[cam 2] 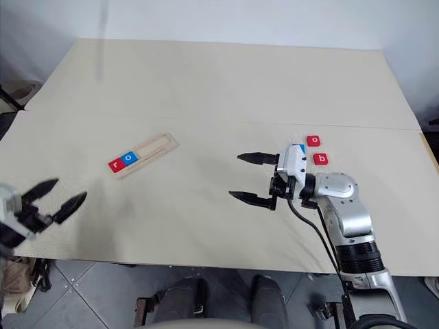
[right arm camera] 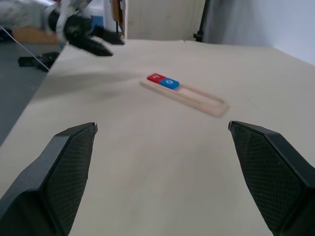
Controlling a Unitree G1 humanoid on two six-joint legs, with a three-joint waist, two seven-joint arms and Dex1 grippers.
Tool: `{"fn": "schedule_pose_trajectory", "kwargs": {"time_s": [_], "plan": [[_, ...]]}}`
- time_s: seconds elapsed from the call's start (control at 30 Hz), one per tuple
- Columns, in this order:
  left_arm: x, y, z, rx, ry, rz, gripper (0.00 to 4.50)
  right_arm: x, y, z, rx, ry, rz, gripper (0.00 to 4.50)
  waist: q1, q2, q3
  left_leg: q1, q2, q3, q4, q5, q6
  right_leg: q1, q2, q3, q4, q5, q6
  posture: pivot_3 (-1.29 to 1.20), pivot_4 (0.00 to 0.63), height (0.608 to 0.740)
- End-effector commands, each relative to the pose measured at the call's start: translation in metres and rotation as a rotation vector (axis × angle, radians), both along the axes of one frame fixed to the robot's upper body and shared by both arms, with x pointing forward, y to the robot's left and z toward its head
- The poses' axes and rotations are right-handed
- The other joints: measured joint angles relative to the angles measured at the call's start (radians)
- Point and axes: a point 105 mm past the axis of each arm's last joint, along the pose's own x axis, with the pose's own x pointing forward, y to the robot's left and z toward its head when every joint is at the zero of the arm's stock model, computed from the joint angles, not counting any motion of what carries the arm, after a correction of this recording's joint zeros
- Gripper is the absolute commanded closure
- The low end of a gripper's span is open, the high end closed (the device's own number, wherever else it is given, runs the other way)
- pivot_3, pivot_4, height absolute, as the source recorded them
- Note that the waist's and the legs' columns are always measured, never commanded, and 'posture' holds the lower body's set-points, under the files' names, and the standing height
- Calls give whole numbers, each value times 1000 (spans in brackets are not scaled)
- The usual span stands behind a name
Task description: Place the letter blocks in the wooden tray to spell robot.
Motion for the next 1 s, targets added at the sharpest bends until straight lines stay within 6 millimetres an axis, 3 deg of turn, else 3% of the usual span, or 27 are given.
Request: {"fn": "schedule_pose_trajectory", "kwargs": {"time_s": [0.03, 0.3, 0.4, 0.57, 0.73, 0.83, 1.0], "plan": [[15, 3, -7, 60, 81, -93, 0, -4, -7, 13, 12, -42, -20, 17, -9, 0, 0, 0, 0, 1, -1, 0, 0, -1, 0, 0, 0, 0, 0, 0, 150, 740], [48, -8, -15, 146, 152, -219, 0, -11, -10, 16, 12, -37, -53, 17, -37, -1, 0, 0, 1, 7, -2, 0, 0, -3, 0, 0, 0, 0, 0, 0, 150, 740], [59, -12, -27, 179, 196, -212, 0, -15, -9, 16, 15, -32, -67, 17, -36, -2, 0, 1, 1, 7, -1, 0, 0, -3, 0, 0, 1, 0, 0, 0, 150, 740], [55, -15, -49, 185, 302, -233, 0, -16, -11, 18, 22, -36, -98, 17, -36, -2, 0, 1, 1, 7, -1, 0, 0, -3, 0, 2, 2, 0, 0, 0, 150, 740], [56, -13, -48, 166, 291, -216, 1115, -15, -12, 19, 20, -36, -106, 0, -36, -2, 0, 3, 1, 9, -1, 0, 0, -3, 0, 4, 3, 0, 0, 0, 150, 740], [55, -17, -48, 161, 282, -248, 1115, -14, -13, 18, 15, -36, -107, 0, -36, -2, 0, 4, 1, 9, -1, 0, 0, -3, 0, 4, 4, 0, 0, 0, 150, 740], [75, -69, -17, 144, 100, -424, 1115, -11, -27, 17, -8, -31, -152, 0, -14, -2, 0, 3, 1, 9, 1, -1, 1, -3, 0, 5, 4, 0, 1, 0, 150, 740]]}}
